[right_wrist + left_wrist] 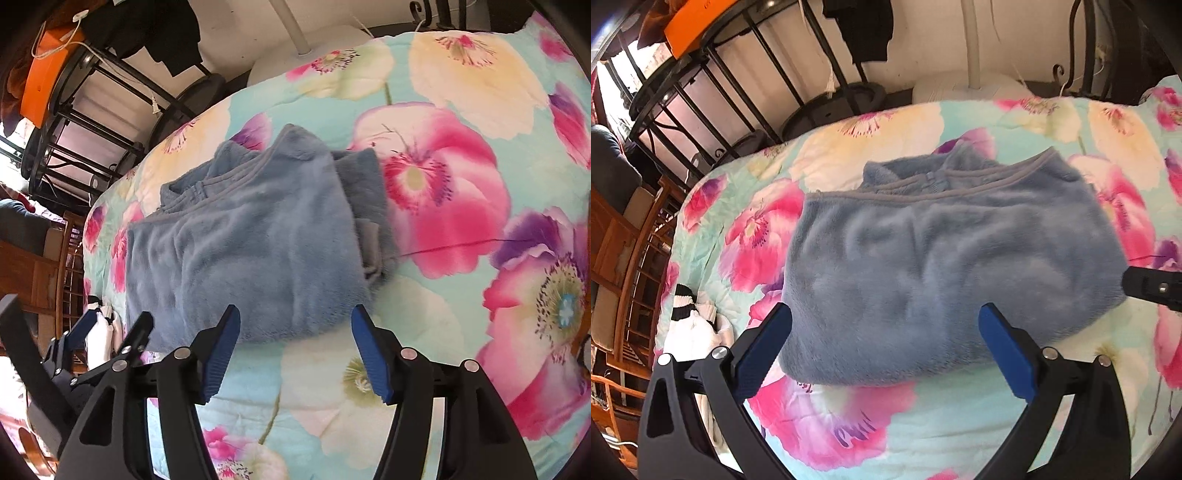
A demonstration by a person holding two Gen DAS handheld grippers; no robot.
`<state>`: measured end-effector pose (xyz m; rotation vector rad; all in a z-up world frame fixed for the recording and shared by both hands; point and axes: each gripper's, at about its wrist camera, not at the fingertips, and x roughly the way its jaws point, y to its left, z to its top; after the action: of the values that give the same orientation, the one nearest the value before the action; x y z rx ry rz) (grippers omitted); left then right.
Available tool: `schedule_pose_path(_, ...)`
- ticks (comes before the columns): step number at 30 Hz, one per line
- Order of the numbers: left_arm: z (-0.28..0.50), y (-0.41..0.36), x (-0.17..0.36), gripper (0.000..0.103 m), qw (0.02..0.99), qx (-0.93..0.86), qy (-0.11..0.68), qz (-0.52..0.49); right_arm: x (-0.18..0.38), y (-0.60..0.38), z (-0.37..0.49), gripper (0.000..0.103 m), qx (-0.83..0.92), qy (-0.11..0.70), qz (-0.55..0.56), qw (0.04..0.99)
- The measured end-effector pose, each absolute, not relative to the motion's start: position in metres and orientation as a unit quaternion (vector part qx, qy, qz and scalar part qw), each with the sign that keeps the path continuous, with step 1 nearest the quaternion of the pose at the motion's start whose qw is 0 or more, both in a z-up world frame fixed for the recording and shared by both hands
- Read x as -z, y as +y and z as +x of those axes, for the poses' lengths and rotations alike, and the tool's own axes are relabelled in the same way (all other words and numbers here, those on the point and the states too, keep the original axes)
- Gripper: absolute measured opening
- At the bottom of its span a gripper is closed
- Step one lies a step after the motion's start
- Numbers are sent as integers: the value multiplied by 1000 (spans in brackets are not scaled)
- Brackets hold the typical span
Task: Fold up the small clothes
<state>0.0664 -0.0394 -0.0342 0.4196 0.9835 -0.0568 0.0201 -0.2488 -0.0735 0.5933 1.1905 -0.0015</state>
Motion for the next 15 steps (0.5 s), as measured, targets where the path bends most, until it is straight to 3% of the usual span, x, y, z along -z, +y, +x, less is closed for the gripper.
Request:
schedule_pose_path(8, 57, -51, 23, 99, 870, 40, 448, 203, 82, -267, 12, 64, 16, 556, 278, 783)
schedule_pose_path(15, 94, -41, 63, 99, 840, -8, 504, 201, 97, -275, 19, 65, 23, 564, 305, 767)
